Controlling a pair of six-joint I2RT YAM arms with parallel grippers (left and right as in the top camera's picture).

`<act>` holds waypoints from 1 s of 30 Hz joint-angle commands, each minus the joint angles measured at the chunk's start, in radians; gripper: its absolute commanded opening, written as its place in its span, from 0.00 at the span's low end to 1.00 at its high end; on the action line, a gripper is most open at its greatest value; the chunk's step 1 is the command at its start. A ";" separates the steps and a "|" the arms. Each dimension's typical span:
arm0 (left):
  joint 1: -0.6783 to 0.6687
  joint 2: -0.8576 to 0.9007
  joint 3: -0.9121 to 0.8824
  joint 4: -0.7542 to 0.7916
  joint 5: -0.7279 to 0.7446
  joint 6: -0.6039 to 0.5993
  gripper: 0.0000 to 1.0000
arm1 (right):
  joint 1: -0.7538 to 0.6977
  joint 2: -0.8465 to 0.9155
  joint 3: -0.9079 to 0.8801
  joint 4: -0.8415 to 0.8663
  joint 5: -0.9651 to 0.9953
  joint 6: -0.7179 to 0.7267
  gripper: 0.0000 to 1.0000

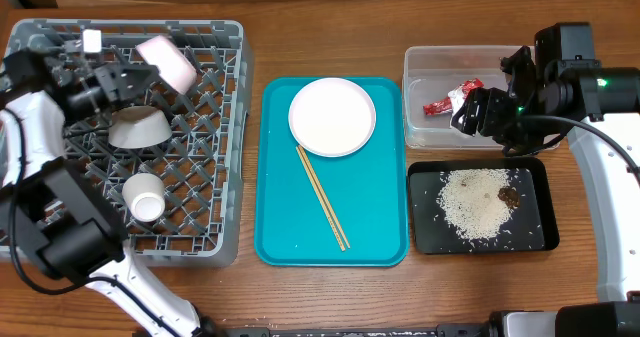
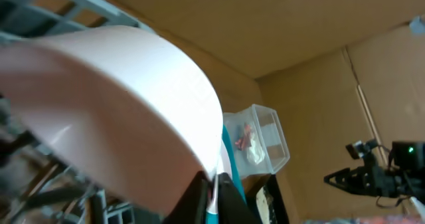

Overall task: Sort waste into correct bins and load items into the dishwasher
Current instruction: 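Set the pink bowl upright in the rack and release the left gripper, then reach the left gripper to the chopsticks on the teal tray and grasp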

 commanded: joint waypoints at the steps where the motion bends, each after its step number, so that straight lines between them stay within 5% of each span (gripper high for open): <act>1: 0.055 0.007 0.005 -0.041 0.031 0.023 0.17 | -0.002 -0.006 0.006 0.002 0.010 -0.005 0.81; 5: 0.102 0.007 0.005 -0.108 0.014 0.058 0.29 | -0.002 -0.006 0.006 0.003 0.010 -0.005 0.81; 7: 0.118 0.005 0.006 -0.148 -0.014 0.060 0.56 | -0.002 -0.006 0.006 0.003 0.010 -0.005 0.81; 18: 0.106 -0.171 0.006 -0.204 -0.040 0.123 1.00 | -0.002 -0.006 0.006 0.002 0.010 -0.005 0.81; 22: 0.053 -0.294 0.006 -0.224 -0.222 0.113 1.00 | -0.002 -0.006 0.006 -0.001 0.037 -0.005 0.81; 30: -0.228 -0.438 0.006 -0.302 -0.807 -0.166 1.00 | -0.002 -0.006 0.006 -0.024 0.152 -0.005 0.90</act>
